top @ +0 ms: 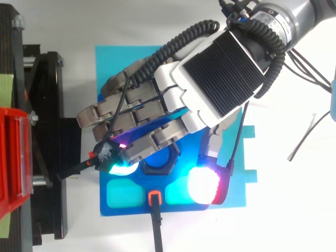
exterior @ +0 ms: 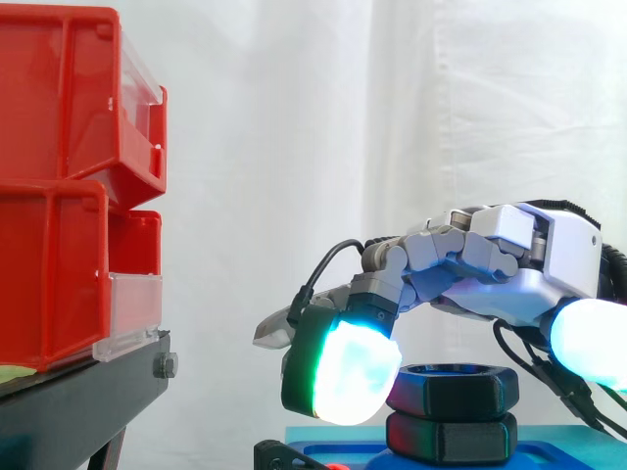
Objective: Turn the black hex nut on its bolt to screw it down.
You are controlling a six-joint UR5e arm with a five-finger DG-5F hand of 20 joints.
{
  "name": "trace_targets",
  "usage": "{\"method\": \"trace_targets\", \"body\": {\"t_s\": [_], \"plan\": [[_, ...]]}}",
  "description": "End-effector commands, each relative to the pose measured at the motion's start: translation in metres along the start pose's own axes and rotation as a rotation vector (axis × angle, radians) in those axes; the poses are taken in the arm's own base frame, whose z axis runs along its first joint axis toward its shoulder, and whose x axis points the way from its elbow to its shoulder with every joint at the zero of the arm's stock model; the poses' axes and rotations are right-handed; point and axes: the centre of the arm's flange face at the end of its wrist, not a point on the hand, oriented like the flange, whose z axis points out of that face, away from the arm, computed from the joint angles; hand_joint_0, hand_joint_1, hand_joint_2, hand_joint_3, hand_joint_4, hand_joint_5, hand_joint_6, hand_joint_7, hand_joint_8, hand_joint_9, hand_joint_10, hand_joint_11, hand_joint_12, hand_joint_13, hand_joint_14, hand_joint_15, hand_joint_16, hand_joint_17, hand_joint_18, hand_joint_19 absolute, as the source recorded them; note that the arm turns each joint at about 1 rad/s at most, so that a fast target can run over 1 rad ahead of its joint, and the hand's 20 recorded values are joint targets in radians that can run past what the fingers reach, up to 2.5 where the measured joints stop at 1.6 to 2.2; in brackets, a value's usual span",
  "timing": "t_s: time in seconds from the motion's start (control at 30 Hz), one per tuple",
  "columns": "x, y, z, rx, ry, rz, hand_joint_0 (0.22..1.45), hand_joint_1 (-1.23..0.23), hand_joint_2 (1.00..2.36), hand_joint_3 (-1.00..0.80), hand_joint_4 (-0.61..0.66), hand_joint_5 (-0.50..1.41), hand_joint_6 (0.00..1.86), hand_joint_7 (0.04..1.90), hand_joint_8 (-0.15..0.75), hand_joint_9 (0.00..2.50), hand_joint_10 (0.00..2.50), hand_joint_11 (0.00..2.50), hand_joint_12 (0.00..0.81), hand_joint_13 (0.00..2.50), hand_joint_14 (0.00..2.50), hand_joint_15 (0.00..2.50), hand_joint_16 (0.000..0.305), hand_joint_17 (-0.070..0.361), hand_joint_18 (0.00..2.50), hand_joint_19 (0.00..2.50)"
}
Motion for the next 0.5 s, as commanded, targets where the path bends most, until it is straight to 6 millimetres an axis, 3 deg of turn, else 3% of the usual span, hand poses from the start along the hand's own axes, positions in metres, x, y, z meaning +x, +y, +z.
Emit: {"method": "trace_targets", "body": {"t_s": [0.0,0.47], "plan": [[0.0000,0.0002,-0.0002,-0.004,0.001,-0.001,0.37,-0.14,1.00,-0.50,0.44,-0.11,0.57,0.96,0.383,0.65,0.00,0.22,0.414,0.60,0.01,0.18,0.071,0.161,0.68,0.61],[-0.0010,-0.0018,-0.0028,-0.003,0.000,-0.004,0.38,-0.14,1.00,-0.50,0.43,-0.11,0.57,0.97,0.385,0.65,0.00,0.21,0.413,0.60,0.01,0.18,0.071,0.161,0.68,0.61]]}}
